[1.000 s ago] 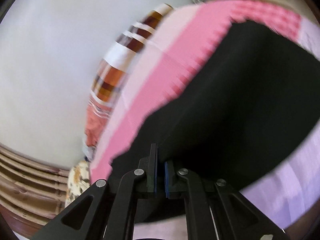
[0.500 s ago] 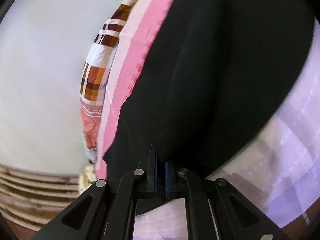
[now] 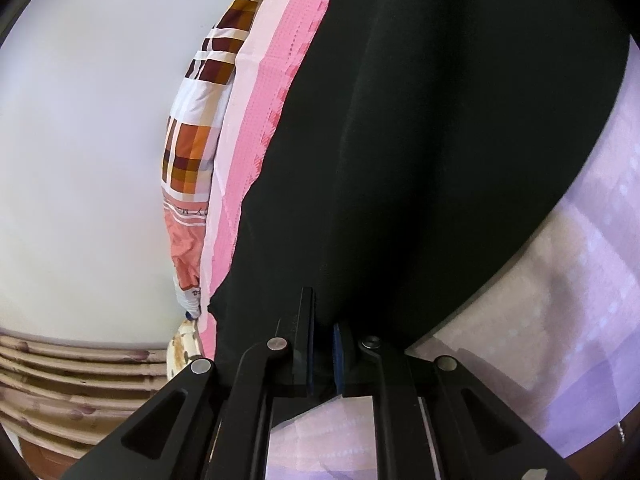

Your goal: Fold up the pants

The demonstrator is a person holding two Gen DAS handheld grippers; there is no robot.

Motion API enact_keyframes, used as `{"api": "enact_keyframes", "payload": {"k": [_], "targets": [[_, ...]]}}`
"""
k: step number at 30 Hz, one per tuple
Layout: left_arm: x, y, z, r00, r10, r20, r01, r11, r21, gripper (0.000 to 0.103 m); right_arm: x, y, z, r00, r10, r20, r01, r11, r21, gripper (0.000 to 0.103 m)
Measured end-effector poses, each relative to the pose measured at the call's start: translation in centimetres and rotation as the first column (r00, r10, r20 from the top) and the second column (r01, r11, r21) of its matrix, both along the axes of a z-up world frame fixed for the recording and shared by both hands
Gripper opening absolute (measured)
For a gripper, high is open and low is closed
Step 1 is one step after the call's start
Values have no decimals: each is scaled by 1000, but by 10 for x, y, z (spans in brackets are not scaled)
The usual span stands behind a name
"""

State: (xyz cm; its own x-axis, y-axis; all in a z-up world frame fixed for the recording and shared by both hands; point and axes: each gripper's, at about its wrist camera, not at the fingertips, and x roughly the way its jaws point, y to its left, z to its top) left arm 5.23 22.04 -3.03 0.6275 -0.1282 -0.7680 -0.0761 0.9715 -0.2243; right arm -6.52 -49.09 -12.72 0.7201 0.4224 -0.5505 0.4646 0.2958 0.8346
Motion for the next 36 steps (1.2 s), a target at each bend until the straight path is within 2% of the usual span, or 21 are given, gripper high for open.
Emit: {"api": "enact_keyframes", "payload": {"k": [3, 5, 7, 8, 9, 11, 13, 16, 18, 19, 21, 23, 24, 25, 26, 27, 28, 30, 33, 34, 36], "targets": [[-10, -10, 12, 999, -26, 28, 26, 1000, 2, 25, -2, -4, 2, 999, -23, 30, 22, 1000, 22, 12], [-14, -27, 20, 996, -81, 40, 82, 996, -37, 26, -5, -9, 0, 997, -57, 42, 56, 998, 42, 15], [-17, -53, 26, 987, -153, 55, 156, 986, -55, 33, -10, -18, -4, 992, -109, 67, 103, 991, 89, 15], [-16, -73, 26, 978, -201, 60, 205, 976, -72, 45, -12, -21, -5, 989, -129, 76, 121, 986, 111, 15], [-14, -86, 24, 971, -233, 62, 238, 967, -90, 53, -13, -25, -9, 983, -157, 89, 143, 979, 147, 15], [-8, -121, 13, 950, -308, 58, 313, 944, -103, 54, -16, -30, -15, 969, -217, 118, 185, 954, 236, 15], [1, -149, -5, 932, -361, 26, 362, 929, -80, 54, -15, -30, -13, 959, -239, 152, 194, 945, 262, 16], [14, -170, -37, 926, -369, -77, 366, 929, -57, 54, -10, -31, 8, 959, -210, 189, 176, 968, 178, 16], [20, -168, -54, 932, -346, -112, 335, 937, -102, 54, -3, -31, 29, 982, -134, 132, 136, 991, -2, 17], [20, -165, -55, 936, -339, -100, 326, 937, -122, 54, 2, -28, 40, 994, -79, 78, 89, 988, -129, 17], [20, -165, -53, 934, -344, -100, 330, 935, -130, 54, 6, -23, 53, 999, -27, 43, 37, 968, -248, 17], [21, -169, -52, 929, -353, -111, 341, 933, -112, 54, 5, -26, 58, 996, -12, 93, 33, 974, -226, 17], [22, -170, -52, 928, -356, -114, 345, 933, -104, 54, 8, -27, 62, 997, 4, 79, 16, 966, -258, 17], [22, -172, -52, 926, -359, -117, 349, 932, -96, 54, 17, -23, 68, 999, 51, 14, -43, 931, -363, 17], [22, -173, -53, 924, -362, -119, 354, 931, -88, 54, 37, -7, 76, 979, 143, -148, -201, 821, -535, 17], [20, -172, -54, 924, -363, -119, 355, 931, -87, 54, 48, 8, 78, 949, 177, -261, -306, 713, -631, 17], [21, -173, -54, 923, -366, -120, 357, 930, -88, 54, 57, 22, 83, 929, 190, -319, -365, 618, -696, 16], [20, -172, -54, 922, -368, -121, 359, 929, -88, 54, 67, 34, 92, 926, 182, -330, -375, 547, -749, 17], [18, -170, -55, 924, -364, -120, 355, 930, -95, 54, 100, 89, 100, 877, 137, -460, -478, 170, -862, 19], [18, -170, -55, 923, -364, -121, 355, 930, -91, 54, 111, 116, 94, 847, 116, -518, -524, 20, -852, 28], [18, -170, -54, 923, -365, -125, 356, 930, -87, 54, 128, 152, 78, 786, 126, -605, -588, -148, -795, 47]]}}
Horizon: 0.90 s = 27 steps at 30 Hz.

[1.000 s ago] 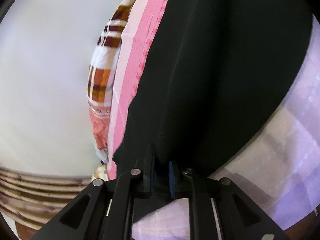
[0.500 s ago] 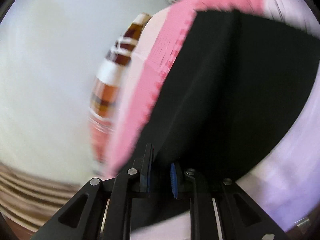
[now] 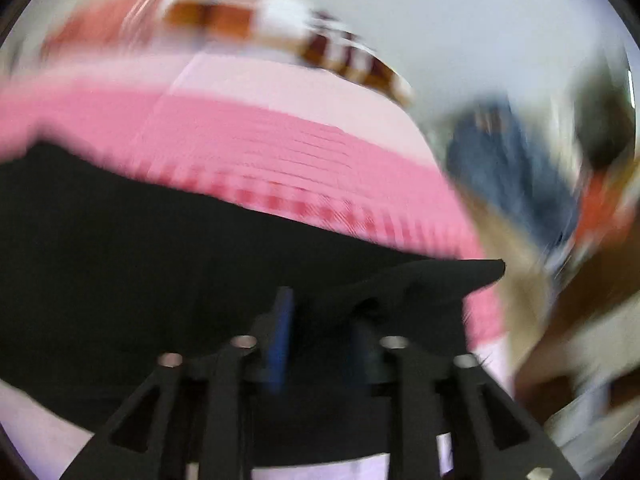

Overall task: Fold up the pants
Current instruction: 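Grasp the frayed leg hem with the right tool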

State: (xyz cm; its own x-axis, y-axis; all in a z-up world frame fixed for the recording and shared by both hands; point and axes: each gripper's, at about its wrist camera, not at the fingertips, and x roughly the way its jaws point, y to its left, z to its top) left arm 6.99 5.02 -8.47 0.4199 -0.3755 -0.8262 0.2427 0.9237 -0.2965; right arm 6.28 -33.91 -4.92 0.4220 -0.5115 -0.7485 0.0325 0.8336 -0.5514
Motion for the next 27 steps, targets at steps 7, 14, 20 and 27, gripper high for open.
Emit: {"api": "enact_keyframes", "payload": {"k": [7, 14, 20, 27], "targets": [[0, 1, 0, 1000, -5, -10, 5, 1000, -4, 55, -29, 35, -14, 993, 116, 1, -116, 992, -48, 84], [2, 4, 0, 1000, -4, -20, 3, 1000, -22, 55, -70, -90, 56, 950, -239, 203, 29, 712, 701, 76], [1, 7, 0, 1000, 4, -23, -5, 999, -38, 55, -37, -182, 58, 904, -411, 115, 57, 382, 922, 44], [-1, 4, 0, 1000, 7, -9, -7, 999, -50, 64, 77, -129, 55, 960, -281, 13, 187, 671, 718, 66]]}}
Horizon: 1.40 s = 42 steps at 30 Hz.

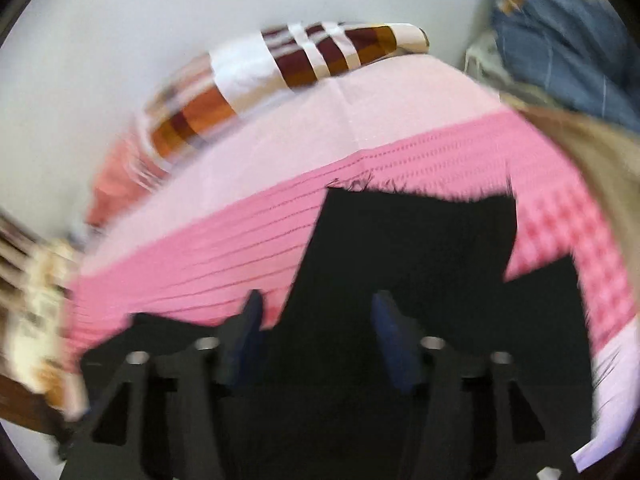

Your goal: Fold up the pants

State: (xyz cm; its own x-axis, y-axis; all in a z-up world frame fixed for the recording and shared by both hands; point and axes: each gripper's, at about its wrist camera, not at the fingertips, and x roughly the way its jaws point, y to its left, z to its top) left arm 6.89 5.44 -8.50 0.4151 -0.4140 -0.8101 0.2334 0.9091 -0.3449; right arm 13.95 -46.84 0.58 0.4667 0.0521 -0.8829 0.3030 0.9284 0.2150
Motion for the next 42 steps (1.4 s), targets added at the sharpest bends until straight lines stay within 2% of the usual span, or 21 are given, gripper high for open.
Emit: {"api": "enact_keyframes", "payload": {"k": [3, 7, 9, 10, 11, 12, 14, 17, 21, 24, 27, 29, 30, 32, 34, 37, 39, 42], "targets": [[-1, -3, 0, 1000, -9, 10, 9, 1000, 3, 69, 37, 26, -15, 993, -3, -117, -19, 981, -193, 69], [0, -5, 0, 1000, -24, 14, 24, 1000, -6, 73, 69, 38, -48, 976, -30, -216, -34, 958, -284, 68], [1, -4, 0, 999, -30, 11, 31, 999, -15, 74, 76, 36, -64, 968, -40, -247, -27, 965, -260, 53], [1, -3, 0, 999, -33, 10, 33, 999, -20, 74, 75, 31, -67, 972, -55, -229, 1, 973, -230, 41], [2, -2, -1, 999, -35, 8, 36, 999, -25, 74, 73, 27, -67, 973, -66, -223, 16, 976, -219, 24], [2, -1, 0, 999, -38, 5, 38, 999, -32, 74, 71, 22, -66, 976, -62, -209, 22, 982, -188, 13], [3, 1, 0, 999, -40, 1, 40, 998, -42, 74, 64, 10, -65, 981, -58, -185, 37, 993, -113, 8], [3, 1, -1, 999, -46, 0, 46, 998, -44, 74, 37, -9, -53, 991, -72, -113, 71, 997, -7, 6], [4, -1, 0, 999, -42, -2, 42, 998, -38, 74, -29, -40, -27, 988, -156, -3, 155, 981, 119, 3], [4, -2, 0, 999, -38, -9, 38, 999, -31, 74, -95, -64, -8, 967, -249, 57, 234, 952, 200, 3], [5, -3, 0, 999, -35, -18, 34, 999, -29, 74, -167, -90, -2, 932, -354, 78, 322, 908, 268, 3], [6, -4, 1, 999, -33, -21, 32, 999, -24, 74, -200, -102, -6, 910, -409, 69, 371, 877, 304, 3], [5, -5, 1, 999, -34, -21, 34, 999, -18, 74, -225, -109, -13, 892, -448, 56, 405, 850, 336, 3], [5, -7, 1, 999, -41, -21, 41, 999, 1, 74, -250, -119, -25, 877, -480, 36, 439, 828, 350, 3], [6, -11, 1, 999, -48, -20, 48, 999, 22, 74, -267, -126, -39, 860, -511, 15, 471, 803, 364, 3], [6, -16, 0, 998, -63, -17, 63, 997, 37, 80, -285, -138, -59, 833, -554, 7, 508, 768, 390, 3], [5, -20, 0, 997, -75, -11, 76, 995, 61, 83, -289, -143, -68, 824, -566, 1, 514, 749, 418, 3], [3, -28, -2, 995, -105, 2, 104, 988, 114, 85, -298, -148, -73, 806, -591, 31, 518, 730, 445, 3]]}}
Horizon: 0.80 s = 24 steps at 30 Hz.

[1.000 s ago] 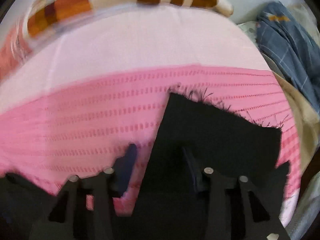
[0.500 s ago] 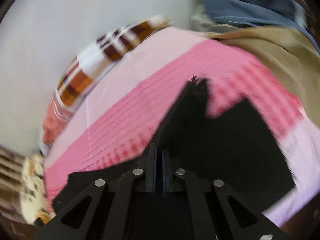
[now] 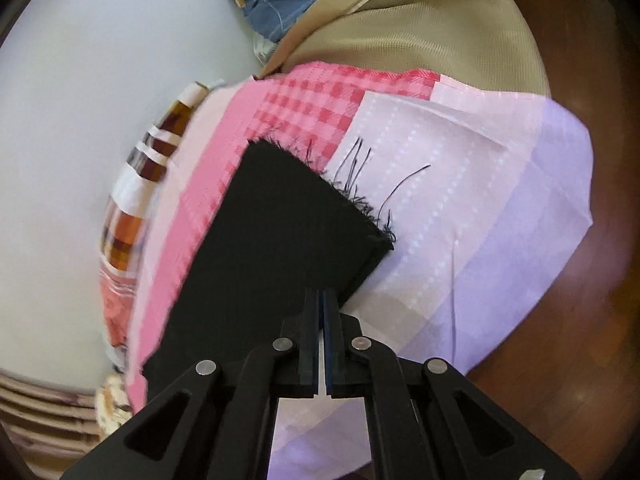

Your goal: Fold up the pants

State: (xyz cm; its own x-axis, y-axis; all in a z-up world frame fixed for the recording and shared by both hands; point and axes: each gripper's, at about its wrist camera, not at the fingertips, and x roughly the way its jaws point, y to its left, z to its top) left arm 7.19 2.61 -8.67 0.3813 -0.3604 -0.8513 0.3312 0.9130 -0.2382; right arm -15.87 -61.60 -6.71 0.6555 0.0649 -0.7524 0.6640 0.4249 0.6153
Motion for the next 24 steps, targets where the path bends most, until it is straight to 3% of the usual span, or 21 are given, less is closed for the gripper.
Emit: {"api": "enact_keyframes", "payload": {"k": [4, 9, 12, 15, 20, 24], "targets": [[-4, 0, 2, 1000, -4, 19, 4, 1000, 9, 85, -12, -10, 6, 996, -47, 70, 46, 999, 11, 6], [-7, 24, 19, 994, 84, 66, -78, 993, -86, 85, -7, -8, 11, 995, -17, 102, 14, 999, 32, 8], [-8, 44, 27, 987, 149, 64, -138, 977, -161, 85, -1, 4, 4, 999, 6, 36, -7, 1000, 17, 13], [-10, 62, 31, 977, 206, 46, -193, 960, -201, 85, 4, 9, -3, 1000, 1, -14, -1, 1000, -12, 25], [-16, 84, 27, 968, 250, 5, -244, 948, -205, 85, 2, -1, -15, 999, -50, 2, 50, 998, 37, 34], [-21, 97, 23, 959, 282, -13, -278, 937, -213, 85, 6, -6, -22, 999, -46, 20, 44, 997, 69, 34]]}}
